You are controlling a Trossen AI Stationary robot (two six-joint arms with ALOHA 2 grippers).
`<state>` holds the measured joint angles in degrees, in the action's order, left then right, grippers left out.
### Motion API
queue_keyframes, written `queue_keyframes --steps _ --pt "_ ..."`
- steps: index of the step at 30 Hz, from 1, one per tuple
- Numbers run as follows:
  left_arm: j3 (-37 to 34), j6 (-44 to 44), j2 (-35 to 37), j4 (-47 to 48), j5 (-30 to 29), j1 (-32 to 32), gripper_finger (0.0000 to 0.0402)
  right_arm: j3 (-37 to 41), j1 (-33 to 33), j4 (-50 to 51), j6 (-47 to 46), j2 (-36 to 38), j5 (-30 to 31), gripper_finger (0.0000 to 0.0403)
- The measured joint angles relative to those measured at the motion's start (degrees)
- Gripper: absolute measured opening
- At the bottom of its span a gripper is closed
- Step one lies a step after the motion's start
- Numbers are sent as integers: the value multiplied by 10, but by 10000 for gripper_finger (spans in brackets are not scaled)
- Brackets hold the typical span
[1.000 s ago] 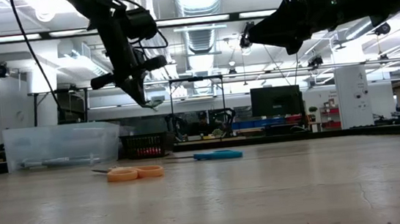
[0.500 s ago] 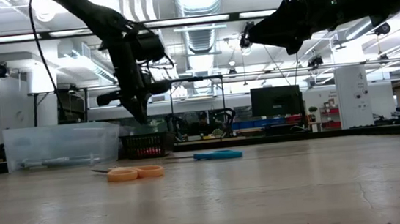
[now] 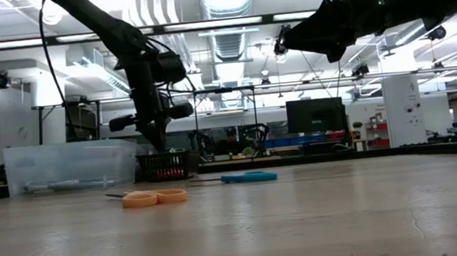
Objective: Pick & Place Paint Supplies
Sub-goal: Put the green scissors into the right black bin, then put the yellow scissors into the right black bin
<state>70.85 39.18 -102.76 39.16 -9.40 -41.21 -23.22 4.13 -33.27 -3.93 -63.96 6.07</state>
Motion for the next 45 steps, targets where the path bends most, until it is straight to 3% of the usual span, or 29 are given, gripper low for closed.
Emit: queue_keyframes --steps 34,45 --pt "4 -2 -34 -8 39 11 1 0 0 0 0 0 0 141" --pt "4 0 -34 -8 43 10 79 0 0 0 -1 0 0 141"
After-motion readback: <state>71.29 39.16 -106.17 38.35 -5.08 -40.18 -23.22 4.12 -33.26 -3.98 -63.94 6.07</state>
